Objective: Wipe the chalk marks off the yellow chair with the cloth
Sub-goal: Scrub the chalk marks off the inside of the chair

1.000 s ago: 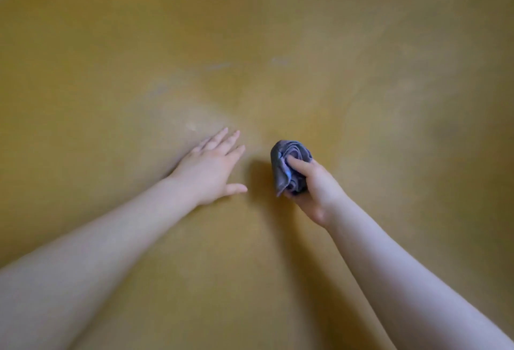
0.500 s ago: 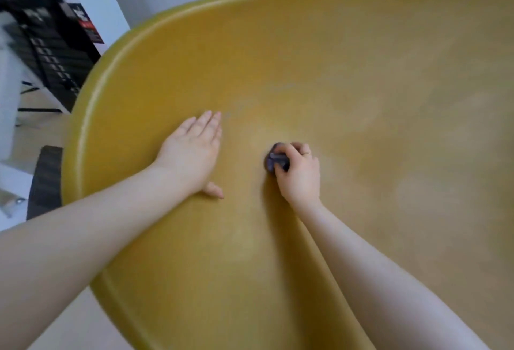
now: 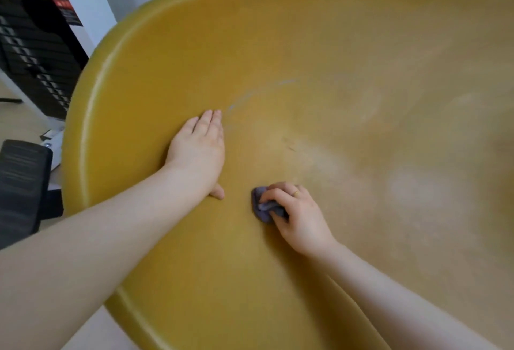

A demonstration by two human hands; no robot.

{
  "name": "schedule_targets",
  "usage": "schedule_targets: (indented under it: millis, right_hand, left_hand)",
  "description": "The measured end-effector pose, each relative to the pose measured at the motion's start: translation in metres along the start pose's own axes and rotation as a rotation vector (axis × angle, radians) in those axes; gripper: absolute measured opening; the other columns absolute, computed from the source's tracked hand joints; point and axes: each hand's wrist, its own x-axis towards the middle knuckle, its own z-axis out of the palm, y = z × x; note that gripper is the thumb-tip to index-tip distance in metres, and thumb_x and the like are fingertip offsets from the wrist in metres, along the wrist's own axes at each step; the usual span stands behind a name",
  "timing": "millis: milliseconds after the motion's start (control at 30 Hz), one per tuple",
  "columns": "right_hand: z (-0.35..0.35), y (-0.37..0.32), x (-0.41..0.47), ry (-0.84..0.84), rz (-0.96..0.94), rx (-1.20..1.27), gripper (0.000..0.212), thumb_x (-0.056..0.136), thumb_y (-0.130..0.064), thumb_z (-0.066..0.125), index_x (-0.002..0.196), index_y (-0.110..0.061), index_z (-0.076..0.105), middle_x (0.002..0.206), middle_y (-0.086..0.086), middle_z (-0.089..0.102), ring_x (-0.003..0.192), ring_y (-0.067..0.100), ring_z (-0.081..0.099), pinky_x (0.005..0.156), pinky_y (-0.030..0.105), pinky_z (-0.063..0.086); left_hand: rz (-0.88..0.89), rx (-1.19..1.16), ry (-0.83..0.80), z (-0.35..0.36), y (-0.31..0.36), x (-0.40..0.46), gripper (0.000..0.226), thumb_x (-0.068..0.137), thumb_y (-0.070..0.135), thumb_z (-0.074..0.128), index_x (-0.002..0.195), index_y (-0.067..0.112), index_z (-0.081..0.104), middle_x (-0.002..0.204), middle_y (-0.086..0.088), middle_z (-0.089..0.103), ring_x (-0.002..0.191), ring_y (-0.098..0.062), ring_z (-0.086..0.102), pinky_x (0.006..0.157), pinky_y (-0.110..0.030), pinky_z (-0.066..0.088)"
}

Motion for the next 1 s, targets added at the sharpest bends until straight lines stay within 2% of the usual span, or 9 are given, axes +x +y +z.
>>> schedule_targets:
  millis: [200,367,467,533,600,700,800,933,1000]
  right_hand:
    - [-0.004,0.042,0.060,0.183,0.132,-0.090,0.027,0.073,0.002,0.063,0.095,-0.013,0.066,0.102,0.012,0.062,0.085,0.037,0.057,0.077,0.033,0.040]
    - [-0.007,0.055,0.096,0.423,0.325,-0.170,0.029,0.082,0.003,0.051,0.102,-0.013,0.065,0.114,0.010,0.058,0.086,0.037,0.048,0.073,0.030,0.030]
    - [0.001,0.041,0.099,0.431,0.458,-0.160,0.029,0.084,-0.001,0.050,0.106,-0.015,0.064,0.116,0.011,0.055,0.090,0.036,0.046,0.074,0.029,0.029]
    - [0.007,0.021,0.094,0.371,0.396,-0.108,0.028,0.081,-0.004,0.054,0.105,-0.016,0.065,0.110,0.013,0.056,0.091,0.038,0.052,0.079,0.033,0.036]
    - [0.020,-0.012,0.081,0.318,0.173,0.004,0.030,0.075,-0.007,0.053,0.101,-0.015,0.065,0.104,0.014,0.059,0.088,0.037,0.056,0.081,0.037,0.044]
    - [0.039,-0.067,0.057,0.284,-0.021,0.163,0.031,0.073,-0.012,0.046,0.100,-0.021,0.059,0.107,0.008,0.060,0.092,0.025,0.052,0.084,0.027,0.038]
    - [0.041,-0.087,0.064,0.301,-0.048,0.227,0.030,0.072,-0.010,0.044,0.098,-0.021,0.057,0.109,0.005,0.059,0.093,0.025,0.052,0.088,0.012,0.029]
    - [0.030,-0.074,0.114,0.397,-0.018,0.250,0.032,0.069,0.003,0.054,0.096,-0.010,0.065,0.103,0.011,0.062,0.094,0.029,0.058,0.086,0.030,0.040]
    - [0.022,-0.060,0.143,0.485,0.068,0.270,0.030,0.070,0.003,0.055,0.096,-0.007,0.067,0.101,0.013,0.063,0.093,0.032,0.058,0.084,0.033,0.043]
  left_hand:
    - [-0.016,-0.006,0.010,0.007,0.001,0.003,0.125,0.071,0.069,0.058,0.145,-0.006,-0.009,0.155,-0.019,-0.015,0.145,-0.028,-0.009,0.117,-0.036,-0.001]
    - [-0.105,0.027,-0.013,0.006,0.001,0.003,0.130,0.069,0.077,0.052,0.144,-0.005,-0.015,0.154,-0.017,-0.021,0.144,-0.031,-0.015,0.116,-0.042,-0.005]
    - [-0.146,0.036,-0.028,0.005,-0.003,-0.004,0.131,0.068,0.080,0.050,0.144,-0.002,-0.018,0.153,-0.015,-0.025,0.142,-0.033,-0.019,0.115,-0.045,-0.009]
    - [-0.156,0.007,-0.015,0.003,-0.008,-0.008,0.128,0.069,0.076,0.055,0.146,0.002,-0.016,0.154,-0.014,-0.023,0.142,-0.032,-0.018,0.115,-0.044,-0.009]
    - [-0.173,-0.030,0.025,0.002,-0.015,-0.013,0.121,0.073,0.069,0.058,0.147,0.005,-0.012,0.154,-0.014,-0.021,0.143,-0.031,-0.017,0.115,-0.043,-0.008]
    - [-0.209,-0.046,0.096,0.000,-0.027,-0.019,0.100,0.088,0.059,0.045,0.146,0.002,-0.014,0.154,-0.015,-0.023,0.143,-0.031,-0.017,0.115,-0.041,-0.009]
    - [-0.224,-0.063,0.117,-0.002,-0.032,-0.023,0.091,0.093,0.051,0.037,0.144,-0.004,-0.016,0.153,-0.016,-0.024,0.143,-0.031,-0.018,0.115,-0.041,-0.009]
    - [-0.208,-0.090,0.100,-0.004,-0.031,-0.022,0.090,0.095,0.045,0.039,0.142,-0.004,-0.020,0.152,-0.016,-0.026,0.142,-0.032,-0.020,0.115,-0.041,-0.010]
    - [-0.199,-0.088,0.091,-0.003,-0.032,-0.022,0.091,0.095,0.044,0.040,0.142,-0.005,-0.021,0.152,-0.016,-0.026,0.142,-0.032,-0.019,0.115,-0.041,-0.010]
